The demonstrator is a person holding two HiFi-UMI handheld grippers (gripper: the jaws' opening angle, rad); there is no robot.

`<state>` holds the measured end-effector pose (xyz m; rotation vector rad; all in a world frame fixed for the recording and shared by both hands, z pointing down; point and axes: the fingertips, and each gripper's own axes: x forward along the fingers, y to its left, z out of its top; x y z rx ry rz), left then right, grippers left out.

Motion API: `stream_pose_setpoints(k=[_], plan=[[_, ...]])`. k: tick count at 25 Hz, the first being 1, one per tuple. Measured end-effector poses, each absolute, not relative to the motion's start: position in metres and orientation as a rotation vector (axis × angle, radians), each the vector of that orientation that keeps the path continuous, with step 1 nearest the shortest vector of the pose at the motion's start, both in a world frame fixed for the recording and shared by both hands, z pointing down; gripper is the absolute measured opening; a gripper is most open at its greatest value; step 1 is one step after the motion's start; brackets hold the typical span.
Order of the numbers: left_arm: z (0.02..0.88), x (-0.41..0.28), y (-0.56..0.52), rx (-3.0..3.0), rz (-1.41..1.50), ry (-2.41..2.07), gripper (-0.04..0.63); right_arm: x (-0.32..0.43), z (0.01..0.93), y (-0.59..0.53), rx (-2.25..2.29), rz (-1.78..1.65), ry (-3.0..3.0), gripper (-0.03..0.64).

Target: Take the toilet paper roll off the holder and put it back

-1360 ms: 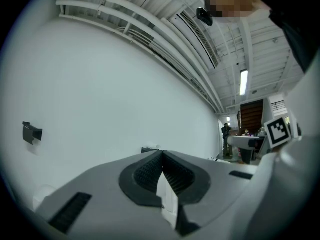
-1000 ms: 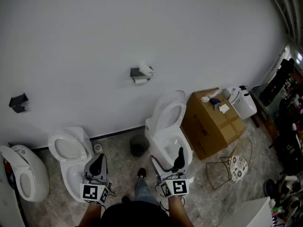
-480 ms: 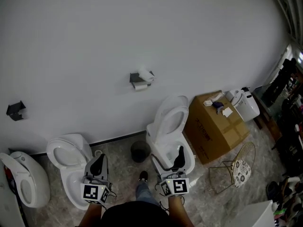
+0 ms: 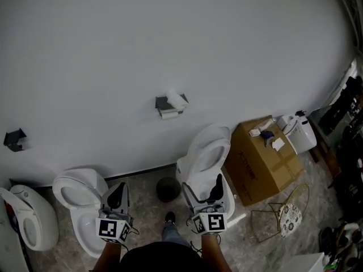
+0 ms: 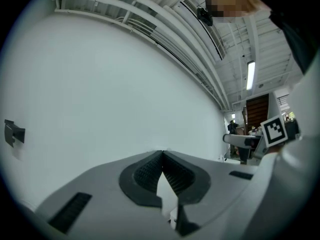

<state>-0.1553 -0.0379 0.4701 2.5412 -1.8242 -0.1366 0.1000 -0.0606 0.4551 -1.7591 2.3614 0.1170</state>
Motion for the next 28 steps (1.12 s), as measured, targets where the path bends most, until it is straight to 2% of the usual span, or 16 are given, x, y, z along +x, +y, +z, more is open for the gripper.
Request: stream_pose_setpoints(k=[16,28], plan=[[0.459,-0.103,-0.189,2.461,-0.154,-1.873,0.003,0.147,0.449,-0.220,-1.713,0.131,2.459,0.546],[0.459,-0.084,-0.229,2.427,-0.131,-1.935,0.003,0.160,0.448,-0.276,-1.615,0.088,2.497,0.546]])
